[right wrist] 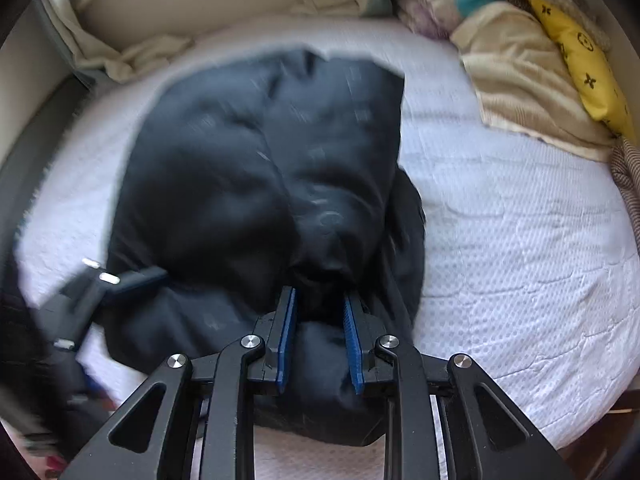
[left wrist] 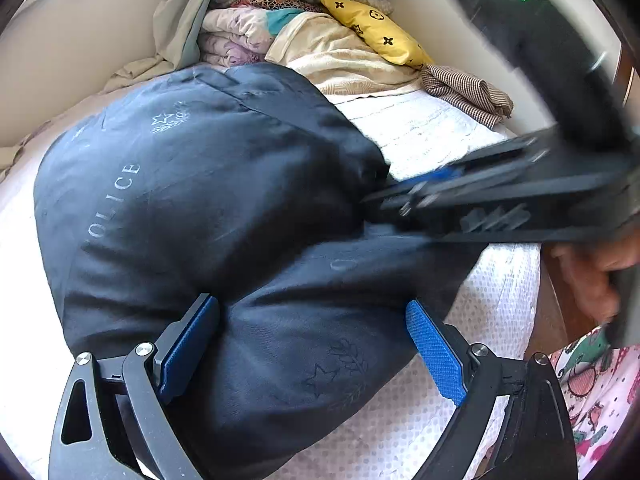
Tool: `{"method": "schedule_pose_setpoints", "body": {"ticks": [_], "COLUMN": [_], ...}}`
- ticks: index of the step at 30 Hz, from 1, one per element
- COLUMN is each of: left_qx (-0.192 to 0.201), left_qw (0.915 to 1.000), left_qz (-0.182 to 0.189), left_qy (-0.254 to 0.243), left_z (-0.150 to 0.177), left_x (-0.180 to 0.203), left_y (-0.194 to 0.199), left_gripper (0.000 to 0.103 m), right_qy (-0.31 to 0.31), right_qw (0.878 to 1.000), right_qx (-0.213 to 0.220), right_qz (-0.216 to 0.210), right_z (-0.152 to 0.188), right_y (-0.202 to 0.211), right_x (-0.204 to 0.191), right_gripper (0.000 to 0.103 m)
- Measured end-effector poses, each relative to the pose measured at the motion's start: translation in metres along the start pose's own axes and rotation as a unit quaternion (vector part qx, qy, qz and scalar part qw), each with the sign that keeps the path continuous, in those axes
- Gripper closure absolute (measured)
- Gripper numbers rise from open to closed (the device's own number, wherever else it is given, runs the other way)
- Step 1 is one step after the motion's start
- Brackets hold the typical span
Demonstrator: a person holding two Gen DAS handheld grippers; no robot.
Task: Fold large clothes
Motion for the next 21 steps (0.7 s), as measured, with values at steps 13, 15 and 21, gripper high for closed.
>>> {"method": "schedule_pose_setpoints", "body": {"ticks": [13, 15, 21], "left_qx": [-0.004, -0.004, -0.002], "left_qw": [1.0000, 1.0000, 0.9999], "left_qz": [0.001, 0.001, -0.006], "left_qy": [-0.005, -0.005, -0.011], "left_z": [0.001, 0.002, 0.005], "left_x": [0.002, 0.002, 0.005], "left_y": [-0.008, -0.009, -0.011], "left_gripper": [0.008, 0.008, 0.008], "right_qy": [0.005, 0.006, 0.001], "right_qw": [0.999, 0.999, 0.999], "right_qx": [-0.004, -0.001, 0.028], "right_qz": [0.034, 0.037, 0.037], "right_z": [0.010, 0.009, 0.011], "right_y": [-0.052, -0.054, -0.059], "right_x": [0.008, 0.008, 0.009], "right_gripper": [0.084, 0.083, 0.084]}}
Point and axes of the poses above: each gripper's, at about its wrist camera, not at the fingertips, and y roughly against the way its jaws point, x to its right, z to its underside, the point moved 10 cm from there along -y, roughly the way its jaws point, and after that the axes turned 4 degrees about -z, right-handed, at the moved point
